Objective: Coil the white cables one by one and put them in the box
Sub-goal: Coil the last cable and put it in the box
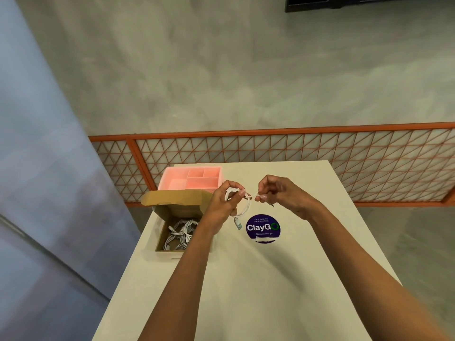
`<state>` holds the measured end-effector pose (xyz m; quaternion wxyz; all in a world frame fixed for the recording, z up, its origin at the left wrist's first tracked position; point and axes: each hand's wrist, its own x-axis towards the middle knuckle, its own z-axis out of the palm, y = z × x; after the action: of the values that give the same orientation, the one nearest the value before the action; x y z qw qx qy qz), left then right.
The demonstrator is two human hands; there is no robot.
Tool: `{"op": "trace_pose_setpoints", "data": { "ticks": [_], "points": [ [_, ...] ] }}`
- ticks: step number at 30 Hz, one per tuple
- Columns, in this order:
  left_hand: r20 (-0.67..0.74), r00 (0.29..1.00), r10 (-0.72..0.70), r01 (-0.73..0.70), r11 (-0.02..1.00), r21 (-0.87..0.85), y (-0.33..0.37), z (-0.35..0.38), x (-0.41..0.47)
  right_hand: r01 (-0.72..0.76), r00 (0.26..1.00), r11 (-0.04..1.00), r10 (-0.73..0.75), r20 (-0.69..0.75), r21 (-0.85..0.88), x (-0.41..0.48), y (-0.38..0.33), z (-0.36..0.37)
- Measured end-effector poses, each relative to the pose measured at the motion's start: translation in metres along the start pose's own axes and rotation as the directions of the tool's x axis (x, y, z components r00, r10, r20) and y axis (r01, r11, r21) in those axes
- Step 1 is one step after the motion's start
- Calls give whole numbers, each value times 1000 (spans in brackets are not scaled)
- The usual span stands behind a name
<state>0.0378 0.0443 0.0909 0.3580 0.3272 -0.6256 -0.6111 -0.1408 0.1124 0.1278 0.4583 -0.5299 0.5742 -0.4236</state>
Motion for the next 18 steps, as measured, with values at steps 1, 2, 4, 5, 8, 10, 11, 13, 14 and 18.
{"op": "trace_pose_setpoints", "data": {
  "ticks": [1, 2, 4, 5, 8, 10, 11, 13, 14, 18],
  "points": [
    [17, 1000, -21, 21, 1000, -14, 2, 1, -1, 6, 1000, 1000, -6, -15, -25, 0, 2, -1],
    [30, 999, -44, 44, 999, -17, 5, 3, -2, 8, 999, 999, -10, -35, -53, 0, 5, -1],
    [32, 997, -66, 66, 998, 8, 9, 6, -2, 2, 997, 995, -10, -76, -100, 0, 9, -2],
    [21, 998, -60, 60, 998, 18, 9, 9, -3, 1, 995, 994, -12, -94, -112, 0, 11, -1],
    [-40, 999, -36, 36, 999, 3, 10, 13, -2, 34, 986, 991, -54, -155, -128, -1, 14, 3],
    [-89, 995, -34, 32, 999, -31, 9, 16, -2, 64, 969, 988, -96, -227, -142, 1, 19, 9],
    [-118, 992, -33, 28, 998, -49, 8, 18, -2, 76, 954, 983, -121, -275, -166, 1, 22, 12],
    [-166, 986, -29, 14, 996, -89, 7, 22, -1, 92, 919, 969, -171, -356, -228, 3, 27, 19],
    [-179, 983, -29, 9, 994, -111, 7, 24, -1, 95, 905, 965, -186, -383, -245, 3, 29, 24],
    [-210, 976, -52, 21, 988, -150, 4, 28, -1, 84, 884, 958, -199, -423, -275, 3, 35, 39]
  ]
}}
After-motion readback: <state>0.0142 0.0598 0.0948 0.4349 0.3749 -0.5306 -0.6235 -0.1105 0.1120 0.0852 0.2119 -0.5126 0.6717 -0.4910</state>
